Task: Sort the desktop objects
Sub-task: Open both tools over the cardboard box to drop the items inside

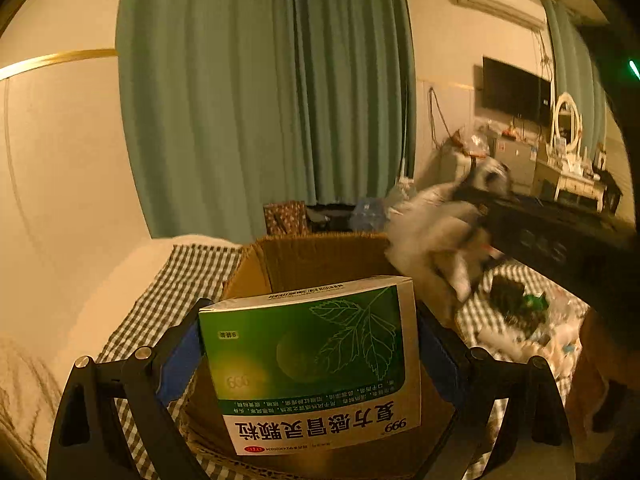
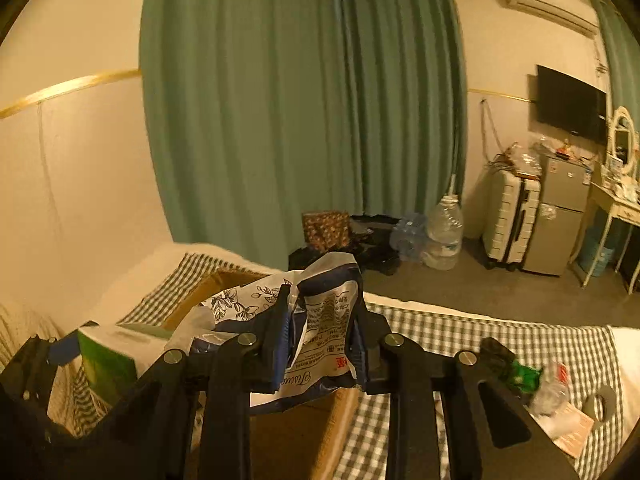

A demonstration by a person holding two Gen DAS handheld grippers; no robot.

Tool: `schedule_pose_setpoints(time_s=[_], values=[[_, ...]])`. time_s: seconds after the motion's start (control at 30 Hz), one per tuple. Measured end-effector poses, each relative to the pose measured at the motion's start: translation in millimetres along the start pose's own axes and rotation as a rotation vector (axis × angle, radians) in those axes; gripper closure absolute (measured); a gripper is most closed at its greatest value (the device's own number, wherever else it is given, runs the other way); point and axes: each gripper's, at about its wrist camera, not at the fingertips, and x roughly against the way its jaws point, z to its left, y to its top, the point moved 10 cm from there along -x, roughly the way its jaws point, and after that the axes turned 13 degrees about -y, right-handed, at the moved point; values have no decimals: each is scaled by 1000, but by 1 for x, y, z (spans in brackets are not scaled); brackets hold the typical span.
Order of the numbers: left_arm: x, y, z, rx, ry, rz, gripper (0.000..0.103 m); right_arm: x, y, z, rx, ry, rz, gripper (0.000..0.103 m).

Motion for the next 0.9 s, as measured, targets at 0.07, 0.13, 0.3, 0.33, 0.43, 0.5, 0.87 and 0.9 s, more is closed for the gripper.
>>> schedule_pose_setpoints(time_s=[0.07,0.13,0.3,0.33,0.43,0.5,0.87,0.9], values=[[-9,-6,4,14,9,28,7,-14,-3,9,28,8,21,76],[-16,-13,8,33,7,47,7,-24,-7,17,44,21,40,75],[-26,-18,7,24,23,76,6,-41,-19,24,65,34,74,71],[-27,-20,8,20,37,84,6,-45,-20,24,61,34,77,68],[-26,-22,9,17,57,101,6,-50,-23,24,44,23,86,22],[-21,-16,7,25,49,80,5,-48,-21,23,16,33,75,18],[-7,0,3,44,34,22,0,-18,-4,-6,-25,-49,24,12],[-6,2,0,39,32,18,0,-15,-3,-10,-30,-57,24,12]])
